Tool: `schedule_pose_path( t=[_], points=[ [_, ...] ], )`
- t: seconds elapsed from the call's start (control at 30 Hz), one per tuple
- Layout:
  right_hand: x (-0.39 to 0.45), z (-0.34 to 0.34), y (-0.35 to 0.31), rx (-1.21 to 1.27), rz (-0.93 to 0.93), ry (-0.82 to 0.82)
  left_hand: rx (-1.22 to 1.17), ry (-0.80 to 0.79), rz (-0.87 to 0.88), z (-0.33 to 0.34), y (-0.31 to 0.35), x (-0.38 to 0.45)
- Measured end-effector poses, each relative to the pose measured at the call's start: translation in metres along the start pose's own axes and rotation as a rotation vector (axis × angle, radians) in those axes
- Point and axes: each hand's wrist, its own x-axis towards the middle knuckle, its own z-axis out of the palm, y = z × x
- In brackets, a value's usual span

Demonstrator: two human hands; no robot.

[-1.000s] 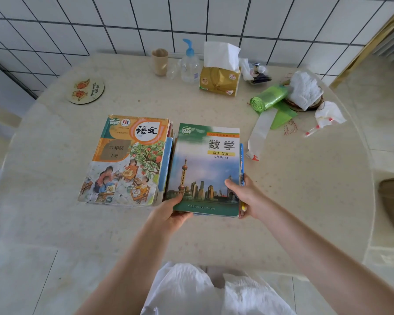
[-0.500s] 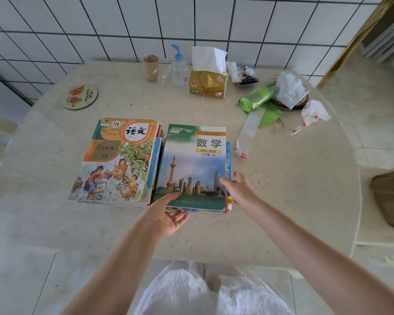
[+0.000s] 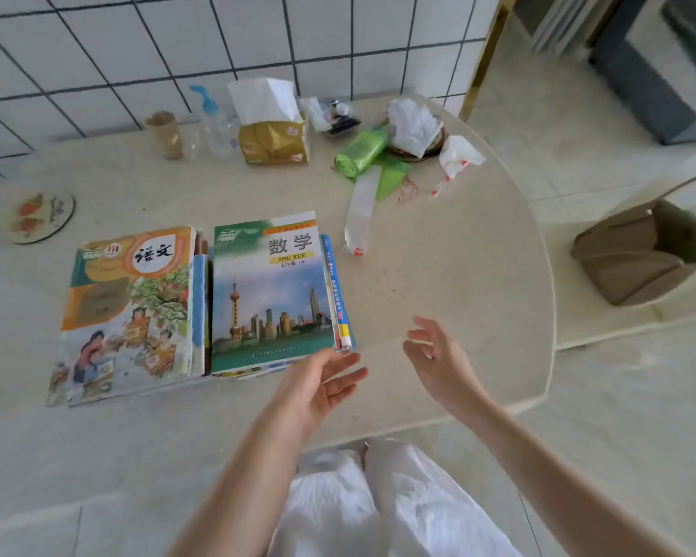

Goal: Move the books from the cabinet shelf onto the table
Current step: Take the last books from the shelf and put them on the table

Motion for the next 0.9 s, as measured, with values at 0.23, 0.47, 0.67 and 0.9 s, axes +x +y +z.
schedule_pose_path(
  t=[0.23, 0.47, 0.67, 0.9],
  points=[
    [-0.061, 0.012, 0.044, 0.067, 0.074, 0.237, 0.512, -0.154, 0.098, 0.014, -0.020, 0.001],
    [-0.142, 0.056, 0.076, 0.142, 0.265, 0.585, 1.148, -0.508, 0.333, -0.005, -0.045, 0.005],
    [-0.234, 0.086, 0.101, 0.175, 0.453, 0.746, 1.456, -0.722, 0.272, -0.002, -0.091, -0.009],
    [-0.350, 0.117, 0.147, 0.305, 0.728, 1.039, 1.727, -1.077, 0.275, 0.034, -0.182, -0.047]
  ],
)
